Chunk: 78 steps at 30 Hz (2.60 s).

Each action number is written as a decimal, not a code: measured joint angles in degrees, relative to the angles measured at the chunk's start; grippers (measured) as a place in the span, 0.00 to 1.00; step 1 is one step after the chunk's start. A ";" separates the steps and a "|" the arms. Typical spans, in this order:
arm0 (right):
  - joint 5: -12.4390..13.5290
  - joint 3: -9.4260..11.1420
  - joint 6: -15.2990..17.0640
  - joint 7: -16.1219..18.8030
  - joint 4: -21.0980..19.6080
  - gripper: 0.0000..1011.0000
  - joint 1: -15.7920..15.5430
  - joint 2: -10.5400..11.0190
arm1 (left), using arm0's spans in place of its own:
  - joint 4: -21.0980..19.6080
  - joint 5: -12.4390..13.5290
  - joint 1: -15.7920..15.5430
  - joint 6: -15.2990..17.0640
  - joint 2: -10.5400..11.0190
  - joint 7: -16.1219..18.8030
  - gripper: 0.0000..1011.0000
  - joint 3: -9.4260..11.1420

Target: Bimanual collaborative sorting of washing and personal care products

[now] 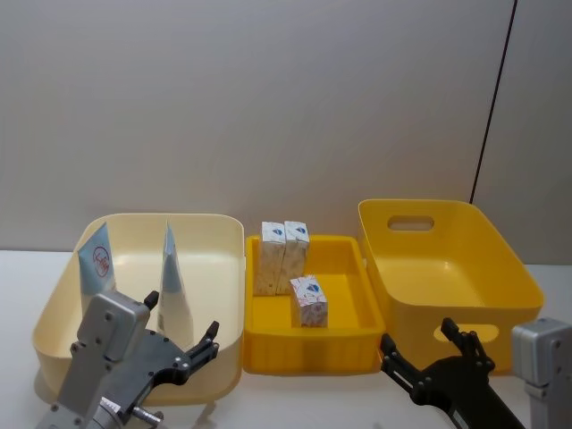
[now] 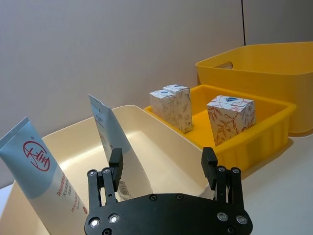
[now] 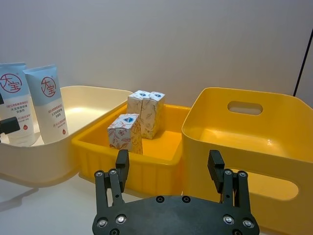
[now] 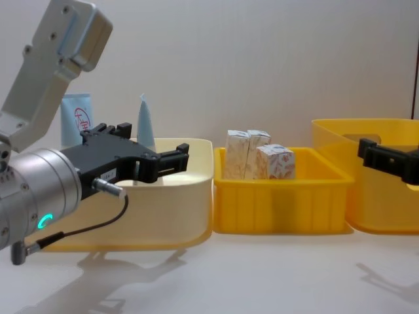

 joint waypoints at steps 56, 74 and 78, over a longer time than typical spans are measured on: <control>1.42 -6.74 24.84 4.05 2.52 0.99 19.33 -2.29 | 0.00 0.00 0.00 0.00 0.00 0.00 0.99 0.00; -0.45 -8.69 38.59 -0.18 9.54 0.99 28.43 -8.34 | 0.00 0.00 0.00 0.00 0.00 -0.01 0.99 0.00; -0.34 -8.60 41.19 -0.49 10.73 0.99 29.35 -9.23 | 0.00 0.00 0.00 0.00 0.00 0.00 0.99 0.00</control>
